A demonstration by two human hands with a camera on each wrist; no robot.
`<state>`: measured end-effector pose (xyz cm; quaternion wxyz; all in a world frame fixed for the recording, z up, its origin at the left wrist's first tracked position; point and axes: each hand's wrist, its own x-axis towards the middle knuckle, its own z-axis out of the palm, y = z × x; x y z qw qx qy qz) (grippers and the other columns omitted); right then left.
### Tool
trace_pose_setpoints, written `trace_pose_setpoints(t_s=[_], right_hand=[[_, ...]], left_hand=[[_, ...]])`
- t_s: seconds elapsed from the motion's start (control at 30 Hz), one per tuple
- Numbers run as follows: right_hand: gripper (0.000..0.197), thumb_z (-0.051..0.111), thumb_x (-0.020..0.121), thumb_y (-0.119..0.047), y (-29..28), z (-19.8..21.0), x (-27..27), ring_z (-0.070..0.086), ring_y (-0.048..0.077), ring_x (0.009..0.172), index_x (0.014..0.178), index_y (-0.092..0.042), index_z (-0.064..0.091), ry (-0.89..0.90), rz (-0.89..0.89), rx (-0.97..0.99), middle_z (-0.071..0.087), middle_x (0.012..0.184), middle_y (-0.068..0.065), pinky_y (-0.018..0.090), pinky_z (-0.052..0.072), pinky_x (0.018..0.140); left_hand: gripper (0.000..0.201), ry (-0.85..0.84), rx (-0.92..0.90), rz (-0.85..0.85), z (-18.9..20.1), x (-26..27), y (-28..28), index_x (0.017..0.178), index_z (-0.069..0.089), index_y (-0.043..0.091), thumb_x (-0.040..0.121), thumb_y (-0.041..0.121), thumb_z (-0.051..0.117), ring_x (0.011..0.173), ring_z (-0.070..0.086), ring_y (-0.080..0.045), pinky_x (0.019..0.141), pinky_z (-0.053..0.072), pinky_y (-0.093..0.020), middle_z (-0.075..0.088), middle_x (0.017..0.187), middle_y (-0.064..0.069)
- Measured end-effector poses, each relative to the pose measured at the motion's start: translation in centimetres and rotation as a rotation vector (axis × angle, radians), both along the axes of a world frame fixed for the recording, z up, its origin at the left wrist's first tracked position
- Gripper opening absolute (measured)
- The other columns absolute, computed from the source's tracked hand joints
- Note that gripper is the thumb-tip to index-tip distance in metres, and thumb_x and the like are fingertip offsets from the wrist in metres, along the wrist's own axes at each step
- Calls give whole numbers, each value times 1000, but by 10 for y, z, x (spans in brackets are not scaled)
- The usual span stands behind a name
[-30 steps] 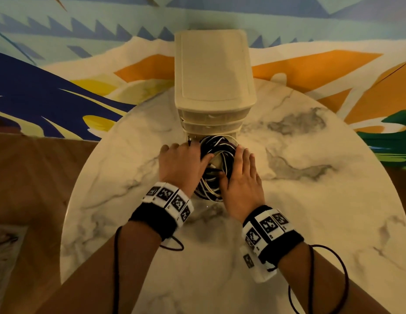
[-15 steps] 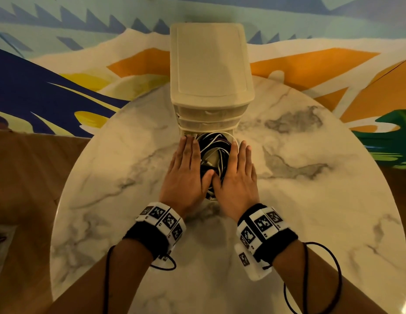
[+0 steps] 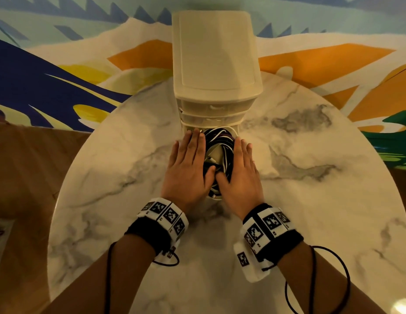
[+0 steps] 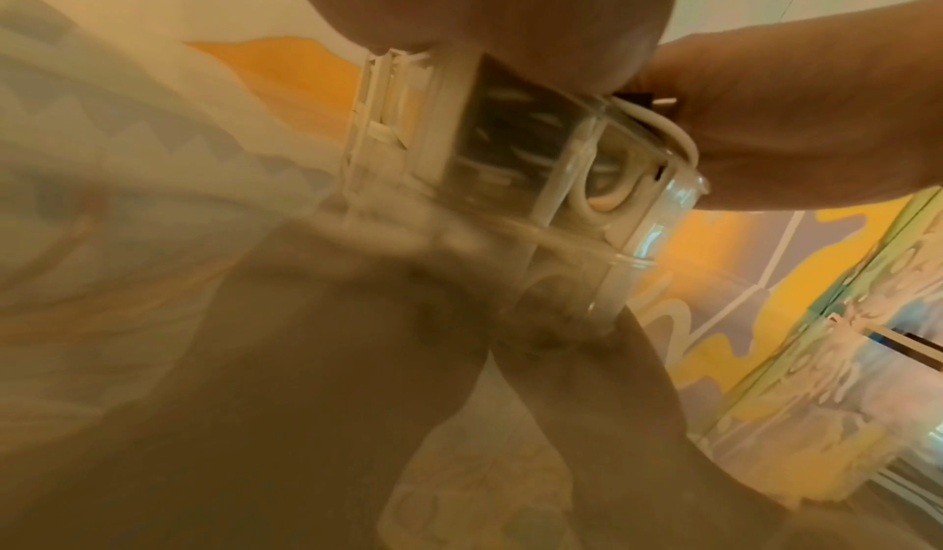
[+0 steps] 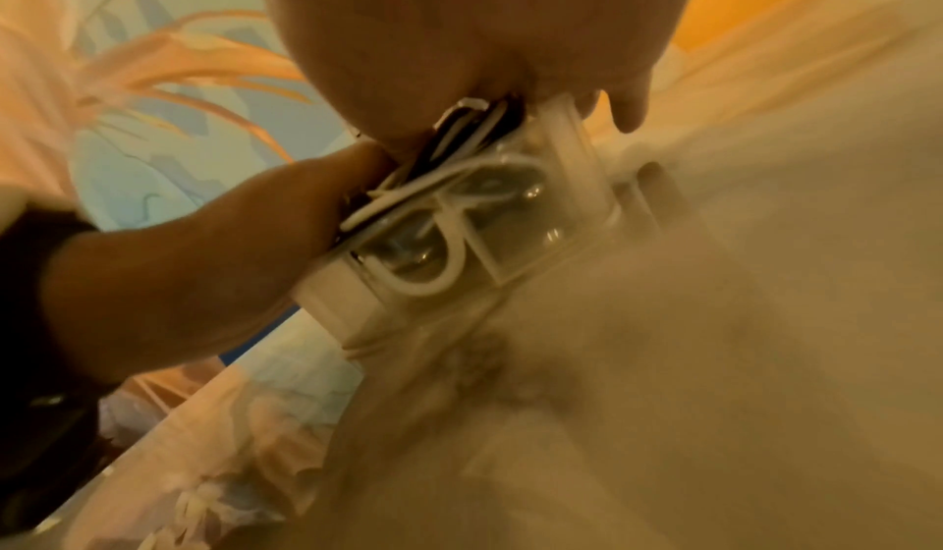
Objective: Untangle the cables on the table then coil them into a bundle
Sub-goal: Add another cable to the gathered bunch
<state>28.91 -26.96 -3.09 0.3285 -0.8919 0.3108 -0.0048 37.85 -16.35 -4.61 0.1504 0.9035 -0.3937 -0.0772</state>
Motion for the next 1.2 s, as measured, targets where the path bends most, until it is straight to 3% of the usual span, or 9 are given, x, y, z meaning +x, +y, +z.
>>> trace_pose_setpoints(t_s=[0.07,0.17,0.27,0.4,0.6,0.7,0.9,1.07,1.2], right_hand=[[81,54,83,-28,-9,-1,2,4,20,148,151,-21,10,-39,-30,149,14,159,5,41,19,119],[77,50,74,-35,-16,-4,3,30,23,141,145,-29,22,-202,-123,392,32,152,7,47,32,112],[85,52,84,-34,-13,-7,3,15,20,147,151,-24,1,-153,-76,319,19,158,5,44,23,118],[84,44,92,-43,-12,0,5,-8,21,147,151,-17,-10,110,31,-36,-3,161,4,42,9,120],[83,23,93,-57,-12,12,9,-17,28,145,147,-11,-21,413,150,-247,-17,158,11,49,4,119],[84,23,93,-59,-15,16,11,-21,30,144,147,-12,-22,444,187,-286,-21,157,12,51,3,119],[94,45,85,-59,-28,16,20,-20,27,145,150,-25,-13,338,211,-187,-21,158,6,53,5,118],[82,38,90,-58,-40,25,36,-10,34,146,151,-22,-2,496,296,-290,-6,159,13,58,12,115],[71,35,95,-47,-37,27,47,-7,38,145,150,-22,-2,581,256,-272,-3,159,17,61,17,112]], left_hand=[[74,-6,-3,8,-1,0,-1,147,23,3,88,46,31,144,20,-26,118,13,-44,26,153,-15],[75,5,-5,12,1,-1,-2,148,21,3,88,47,30,145,16,-25,118,12,-45,24,155,-14],[76,-1,-7,21,3,0,-3,147,23,4,87,49,29,145,17,-25,118,13,-45,27,154,-12],[79,-6,26,10,2,6,-3,148,21,6,84,53,27,145,15,-22,118,10,-44,26,154,-10],[76,42,14,16,3,6,-5,150,9,11,87,49,29,147,2,-18,118,6,-42,13,158,-7],[75,63,-14,15,5,6,-4,150,9,12,88,45,34,147,2,-18,117,8,-41,13,159,-5],[76,73,-21,-8,6,13,-1,150,15,14,84,48,32,146,3,-16,118,9,-43,15,158,-3],[75,67,31,25,10,11,-9,149,15,16,84,45,39,146,7,-22,117,10,-47,19,157,-5],[74,63,111,58,13,8,-22,150,8,17,88,41,41,145,3,-27,117,5,-49,13,157,-7]])
